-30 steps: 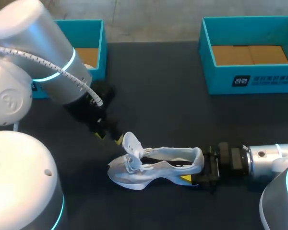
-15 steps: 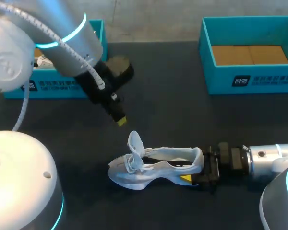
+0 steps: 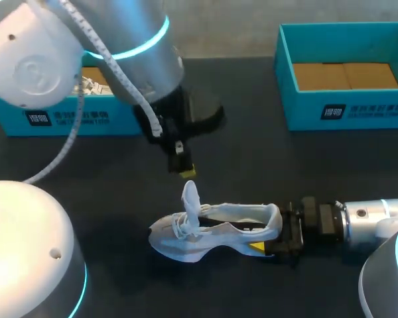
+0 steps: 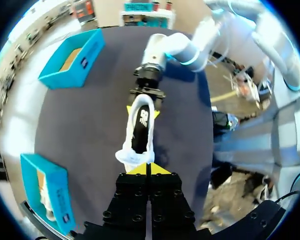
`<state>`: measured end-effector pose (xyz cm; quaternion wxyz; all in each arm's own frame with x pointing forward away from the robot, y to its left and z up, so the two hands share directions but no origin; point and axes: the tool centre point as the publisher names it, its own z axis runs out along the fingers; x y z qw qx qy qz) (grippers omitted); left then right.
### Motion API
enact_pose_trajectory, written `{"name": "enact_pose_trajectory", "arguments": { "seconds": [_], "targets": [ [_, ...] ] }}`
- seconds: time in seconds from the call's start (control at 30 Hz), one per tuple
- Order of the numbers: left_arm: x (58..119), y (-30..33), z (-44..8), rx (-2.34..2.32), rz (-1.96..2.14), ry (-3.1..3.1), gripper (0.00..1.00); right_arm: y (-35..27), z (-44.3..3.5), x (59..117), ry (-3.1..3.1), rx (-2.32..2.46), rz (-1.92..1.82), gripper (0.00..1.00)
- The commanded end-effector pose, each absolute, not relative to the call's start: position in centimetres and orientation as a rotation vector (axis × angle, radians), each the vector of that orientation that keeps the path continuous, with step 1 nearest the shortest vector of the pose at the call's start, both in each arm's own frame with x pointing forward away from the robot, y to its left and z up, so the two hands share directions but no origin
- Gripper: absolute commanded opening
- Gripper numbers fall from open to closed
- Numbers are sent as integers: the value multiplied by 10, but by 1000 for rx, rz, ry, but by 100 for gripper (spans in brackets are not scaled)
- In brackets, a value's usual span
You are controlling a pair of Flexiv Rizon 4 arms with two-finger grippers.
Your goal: Take the shoe out of the shoebox, open the shoe tongue, remove and reinsert the insole, then place the shoe into the shoebox
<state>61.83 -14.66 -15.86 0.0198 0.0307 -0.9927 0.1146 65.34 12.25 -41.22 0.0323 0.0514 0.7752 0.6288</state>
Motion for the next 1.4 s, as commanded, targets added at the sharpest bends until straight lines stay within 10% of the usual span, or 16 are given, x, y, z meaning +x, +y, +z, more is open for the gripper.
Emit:
{"name": "enact_pose_trajectory", "arguments": {
  "seconds": [0.03,1.4],
  "targets": [
    [620,-165,-169,-146,234,-3077,0,123,-412,652,2386,161,1931,0],
    [631,-236,-303,-426,133,-2956,0,123,-412,652,2386,161,1931,0]
  ]
}}
